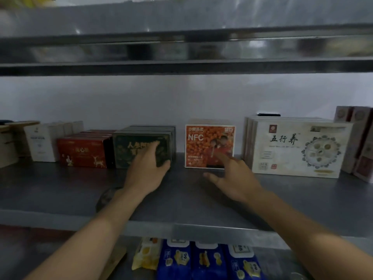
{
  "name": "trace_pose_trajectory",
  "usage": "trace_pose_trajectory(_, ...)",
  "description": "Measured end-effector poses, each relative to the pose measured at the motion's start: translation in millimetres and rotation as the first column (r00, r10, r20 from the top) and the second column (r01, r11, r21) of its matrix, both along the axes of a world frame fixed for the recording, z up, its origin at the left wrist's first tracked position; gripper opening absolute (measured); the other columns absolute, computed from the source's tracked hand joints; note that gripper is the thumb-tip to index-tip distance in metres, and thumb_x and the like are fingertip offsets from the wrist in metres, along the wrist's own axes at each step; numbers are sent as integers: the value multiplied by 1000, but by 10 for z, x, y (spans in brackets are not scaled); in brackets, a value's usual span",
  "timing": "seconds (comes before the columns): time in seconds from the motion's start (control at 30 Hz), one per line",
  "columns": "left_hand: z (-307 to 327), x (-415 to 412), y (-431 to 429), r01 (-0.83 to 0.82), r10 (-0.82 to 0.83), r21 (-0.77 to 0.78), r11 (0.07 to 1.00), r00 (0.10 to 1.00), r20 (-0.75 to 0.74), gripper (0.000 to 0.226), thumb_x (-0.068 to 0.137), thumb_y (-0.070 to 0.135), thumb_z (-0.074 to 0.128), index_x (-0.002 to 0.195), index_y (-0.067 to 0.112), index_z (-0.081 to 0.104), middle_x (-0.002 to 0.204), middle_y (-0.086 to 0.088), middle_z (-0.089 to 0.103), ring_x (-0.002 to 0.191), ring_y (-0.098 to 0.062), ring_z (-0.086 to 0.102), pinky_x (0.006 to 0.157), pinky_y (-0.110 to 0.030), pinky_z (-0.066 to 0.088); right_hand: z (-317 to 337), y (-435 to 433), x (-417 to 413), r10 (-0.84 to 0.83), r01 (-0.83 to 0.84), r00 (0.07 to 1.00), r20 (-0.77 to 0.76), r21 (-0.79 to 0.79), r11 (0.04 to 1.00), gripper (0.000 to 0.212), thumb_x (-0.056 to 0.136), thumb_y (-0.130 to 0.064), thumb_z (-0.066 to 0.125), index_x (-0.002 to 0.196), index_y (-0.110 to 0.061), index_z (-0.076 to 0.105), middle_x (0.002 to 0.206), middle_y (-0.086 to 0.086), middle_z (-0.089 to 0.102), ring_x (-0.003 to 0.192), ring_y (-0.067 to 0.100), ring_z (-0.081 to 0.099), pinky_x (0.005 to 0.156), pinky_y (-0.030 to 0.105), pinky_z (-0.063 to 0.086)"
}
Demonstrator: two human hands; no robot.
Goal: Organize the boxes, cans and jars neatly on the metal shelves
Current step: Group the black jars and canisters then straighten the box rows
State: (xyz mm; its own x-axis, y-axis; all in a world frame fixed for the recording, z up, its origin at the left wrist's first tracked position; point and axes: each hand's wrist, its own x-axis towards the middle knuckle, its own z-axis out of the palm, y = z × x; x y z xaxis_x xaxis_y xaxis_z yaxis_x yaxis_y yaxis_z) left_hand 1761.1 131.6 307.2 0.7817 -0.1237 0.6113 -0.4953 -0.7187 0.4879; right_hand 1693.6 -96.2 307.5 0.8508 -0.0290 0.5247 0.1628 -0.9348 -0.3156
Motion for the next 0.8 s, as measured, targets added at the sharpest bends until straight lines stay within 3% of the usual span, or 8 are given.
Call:
trace_pose_trajectory(0.07, 26, -21, -231, 76, -75, 21, 997, 997, -14, 70, 90, 36, 64, 150, 25, 28, 147, -2, 42, 132, -21, 40, 106, -34, 36, 12, -110, 43, 0, -3, 1000, 30, 91, 996, 61, 83, -51, 68, 134, -27, 46, 127, 2, 63, 114, 25, 61, 92, 34, 51)
trace_pose_trajectory(0.17, 73, 67, -520, 138, -141, -67, 988, 989, -48, 75, 87, 34, 69, 149, 24, 27, 147, -2, 43, 132, -19, 41, 105, -31, 34, 27, -214, 181, -10, -9, 998, 59, 312, 950, 70, 79, -42, 77, 138, -22, 45, 126, 2, 63, 115, 22, 60, 92, 23, 44)
trace_pose_trajectory(0.27, 89, 233, -752, 202, -216, -153, 967, 972, -86, 71, 86, 26, 71, 144, 21, 31, 132, 5, 52, 115, -8, 49, 92, -20, 35, 22, -268, 374, -28, 27, 1000, -6, 481, 876, 67, 79, -37, 79, 132, -16, 44, 128, 3, 62, 117, 22, 59, 86, 18, 38)
trace_pose_trajectory(0.37, 57, 452, -896, 196, -227, -235, 952, 967, -113, 68, 84, 24, 74, 138, 22, 32, 125, 3, 56, 110, -12, 55, 86, -21, 38, 4, -302, 569, -43, 70, 997, -60, 580, 811, 65, 81, -38, 77, 129, -13, 41, 129, 6, 61, 117, 24, 59, 83, 20, 39)
trace_pose_trajectory(0.6, -121, 806, -981, 149, -249, -360, 921, 936, -248, 84, 86, 32, 71, 151, 19, 19, 135, 2, 55, 121, -16, 53, 98, -24, 39, -15, -428, 844, -4, 40, 998, -57, 641, 767, 80, 85, -41, 70, 146, -16, 25, 142, 5, 51, 128, 25, 51, 99, 30, 42)
trace_pose_trajectory(0.8, -204, 859, -972, 205, -299, -345, 916, 922, -245, 51, 91, 29, 64, 136, 27, 42, 113, 15, 58, 103, -5, 55, 87, -19, 38, -101, -476, 937, 47, -6, 998, -48, 636, 771, 63, 88, -42, 67, 139, -19, 36, 121, -4, 60, 106, 11, 57, 85, 18, 40)
